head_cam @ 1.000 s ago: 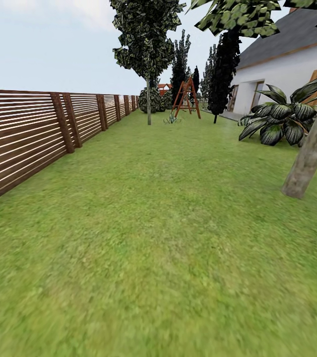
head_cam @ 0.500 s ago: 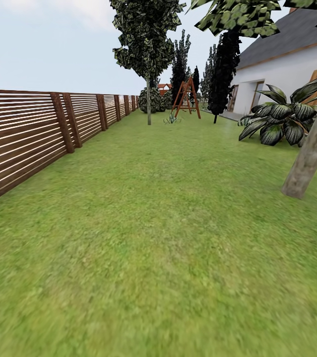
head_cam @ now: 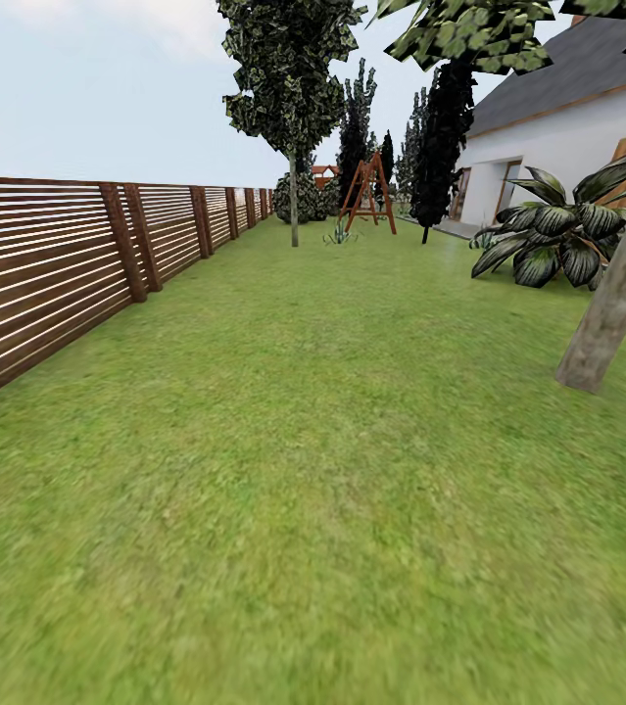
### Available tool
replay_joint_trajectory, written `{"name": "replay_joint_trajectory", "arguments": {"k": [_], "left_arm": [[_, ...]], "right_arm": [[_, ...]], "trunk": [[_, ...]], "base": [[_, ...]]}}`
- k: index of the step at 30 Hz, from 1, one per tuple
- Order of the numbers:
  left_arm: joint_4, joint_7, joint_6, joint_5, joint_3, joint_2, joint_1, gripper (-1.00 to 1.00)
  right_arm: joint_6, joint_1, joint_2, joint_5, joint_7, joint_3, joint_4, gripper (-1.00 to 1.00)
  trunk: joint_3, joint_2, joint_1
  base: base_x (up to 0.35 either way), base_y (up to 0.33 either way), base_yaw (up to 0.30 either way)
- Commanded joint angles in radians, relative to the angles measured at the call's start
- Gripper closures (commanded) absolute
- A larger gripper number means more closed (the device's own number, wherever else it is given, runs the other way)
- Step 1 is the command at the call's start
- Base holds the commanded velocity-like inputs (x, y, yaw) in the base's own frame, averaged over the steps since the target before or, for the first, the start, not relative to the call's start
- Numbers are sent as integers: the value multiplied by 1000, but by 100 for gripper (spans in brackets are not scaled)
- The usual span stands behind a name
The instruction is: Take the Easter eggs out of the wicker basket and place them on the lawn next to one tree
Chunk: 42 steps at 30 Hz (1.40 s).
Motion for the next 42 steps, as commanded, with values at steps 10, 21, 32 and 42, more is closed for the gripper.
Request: {"name": "replay_joint_trajectory", "arguments": {"k": [10,21,32,42], "left_arm": [[0,0,-3,0,1,0,0,-100],[0,0,-3,1,1,0,0,-100],[0,0,-3,1,1,0,0,-100],[0,0,-3,1,0,0,0,-100]], "right_arm": [[-2,0,1,0,0,-2,-1,-100],[-2,0,1,0,-1,-2,-1,-100],[-2,0,1,0,-1,-3,-1,-100],[-2,0,2,0,-1,-4,-1,-100]], "trunk": [[-1,0,0],[-1,0,0],[-1,0,0],[-1,0,0]], "base": [[0,0,0],[0,0,0],[0,0,0],[0,0,0]]}}
